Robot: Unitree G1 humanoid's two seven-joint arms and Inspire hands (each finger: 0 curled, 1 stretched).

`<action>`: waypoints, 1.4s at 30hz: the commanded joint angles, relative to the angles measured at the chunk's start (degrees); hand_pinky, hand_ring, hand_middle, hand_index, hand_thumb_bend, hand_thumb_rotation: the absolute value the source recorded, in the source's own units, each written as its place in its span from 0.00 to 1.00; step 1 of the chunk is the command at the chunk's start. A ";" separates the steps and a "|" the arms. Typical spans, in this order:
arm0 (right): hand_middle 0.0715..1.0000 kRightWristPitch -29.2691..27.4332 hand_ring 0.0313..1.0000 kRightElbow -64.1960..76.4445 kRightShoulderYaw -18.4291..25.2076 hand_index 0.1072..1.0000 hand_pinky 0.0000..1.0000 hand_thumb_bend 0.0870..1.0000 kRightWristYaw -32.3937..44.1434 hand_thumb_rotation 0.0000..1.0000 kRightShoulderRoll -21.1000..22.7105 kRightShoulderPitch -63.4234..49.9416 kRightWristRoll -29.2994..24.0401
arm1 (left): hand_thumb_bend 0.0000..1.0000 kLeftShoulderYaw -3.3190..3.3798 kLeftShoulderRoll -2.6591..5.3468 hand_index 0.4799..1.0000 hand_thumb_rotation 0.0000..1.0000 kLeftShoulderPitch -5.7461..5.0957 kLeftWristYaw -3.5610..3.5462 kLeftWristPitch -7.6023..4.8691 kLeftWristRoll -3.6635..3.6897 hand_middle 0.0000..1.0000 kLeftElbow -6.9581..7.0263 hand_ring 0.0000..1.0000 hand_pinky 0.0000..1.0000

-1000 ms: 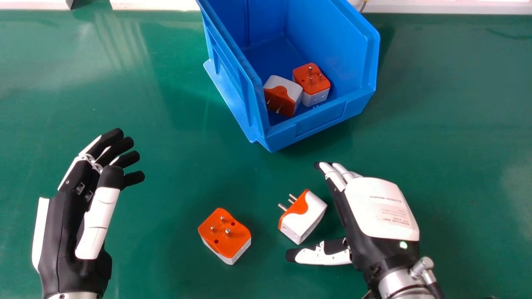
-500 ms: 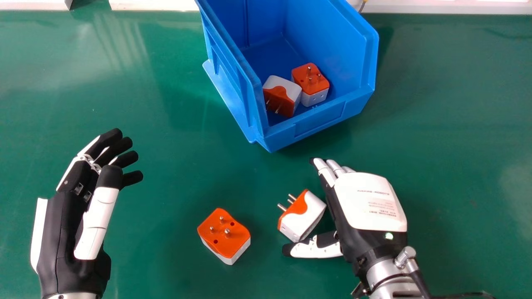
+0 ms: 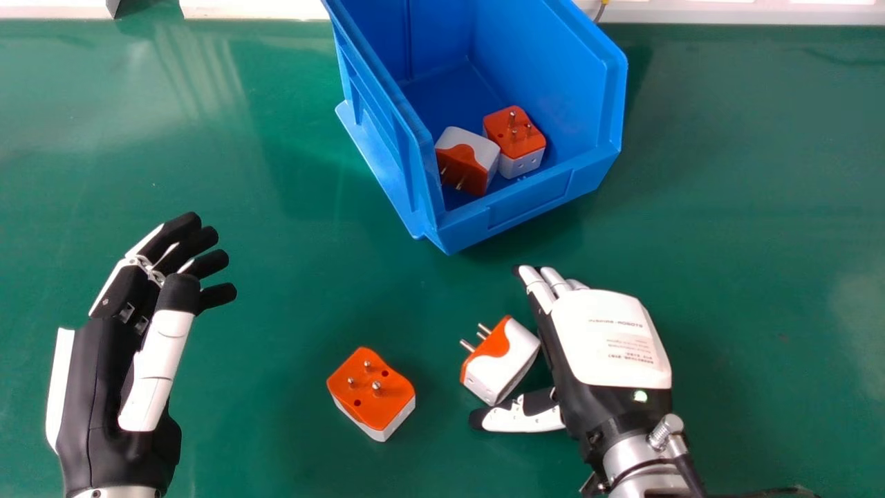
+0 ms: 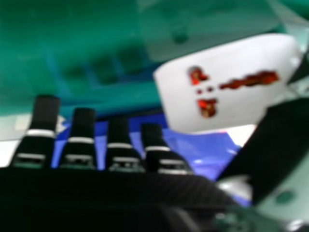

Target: Pick all objects and put in blue box

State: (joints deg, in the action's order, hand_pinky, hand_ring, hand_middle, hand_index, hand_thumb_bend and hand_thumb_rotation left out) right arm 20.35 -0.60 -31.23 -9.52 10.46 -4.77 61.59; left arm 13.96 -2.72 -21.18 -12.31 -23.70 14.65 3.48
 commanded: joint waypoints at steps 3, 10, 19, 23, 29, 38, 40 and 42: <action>0.90 3.73 0.86 1.22 -1.01 0.88 0.79 0.76 3.08 0.37 -0.63 -1.03 1.83 | 0.90 0.37 -0.21 0.55 0.68 0.14 -0.11 -0.87 0.71 0.79 1.09 0.76 0.68; 0.90 8.52 0.87 3.84 -2.19 0.89 0.79 0.73 7.36 0.37 -1.81 -2.29 3.46 | 0.92 0.22 -0.05 0.54 0.67 -0.01 -0.03 -0.73 0.84 0.78 1.37 0.75 0.67; 0.90 9.58 0.87 4.55 -2.81 0.88 0.79 0.71 9.45 0.39 -1.07 -2.40 4.55 | 0.91 0.30 -0.26 0.55 0.68 -0.29 -0.94 -1.68 1.34 0.79 0.77 0.76 0.67; 0.89 9.71 0.86 4.77 -2.61 0.86 0.78 0.71 10.30 0.39 -0.96 -2.29 4.11 | 0.90 0.22 -0.41 0.55 0.68 -0.33 -1.09 -1.63 1.36 0.78 0.74 0.75 0.67; 0.88 11.53 0.86 5.70 -3.19 0.85 0.78 0.69 13.36 0.37 -1.04 -1.98 5.75 | 0.91 0.25 -0.24 0.55 0.67 -0.35 -1.28 -1.52 1.48 0.79 0.79 0.75 0.67; 0.86 12.54 0.84 6.53 -3.47 0.82 0.76 0.68 16.17 0.34 -1.07 -1.93 7.22 | 0.90 0.19 -0.11 0.56 0.67 -0.72 -0.90 -1.16 1.22 0.79 1.31 0.76 0.69; 0.86 12.48 0.83 6.63 -3.39 0.82 0.76 0.68 16.25 0.33 -1.09 -1.98 7.17 | 0.90 0.18 -0.08 0.56 0.67 -0.76 -0.84 -1.12 1.21 0.79 1.41 0.76 0.69; 0.85 12.70 0.83 6.82 -3.30 0.81 0.74 0.68 16.68 0.33 -1.23 -1.92 7.18 | 0.90 0.14 -0.10 0.55 0.67 -0.79 -0.81 -1.03 1.25 0.79 1.52 0.76 0.68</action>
State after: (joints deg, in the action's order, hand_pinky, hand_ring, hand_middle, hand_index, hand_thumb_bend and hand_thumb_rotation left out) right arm 32.03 6.74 -34.44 5.26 8.98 -5.01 68.76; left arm 13.94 -2.74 -21.75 -13.18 -24.09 15.81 3.57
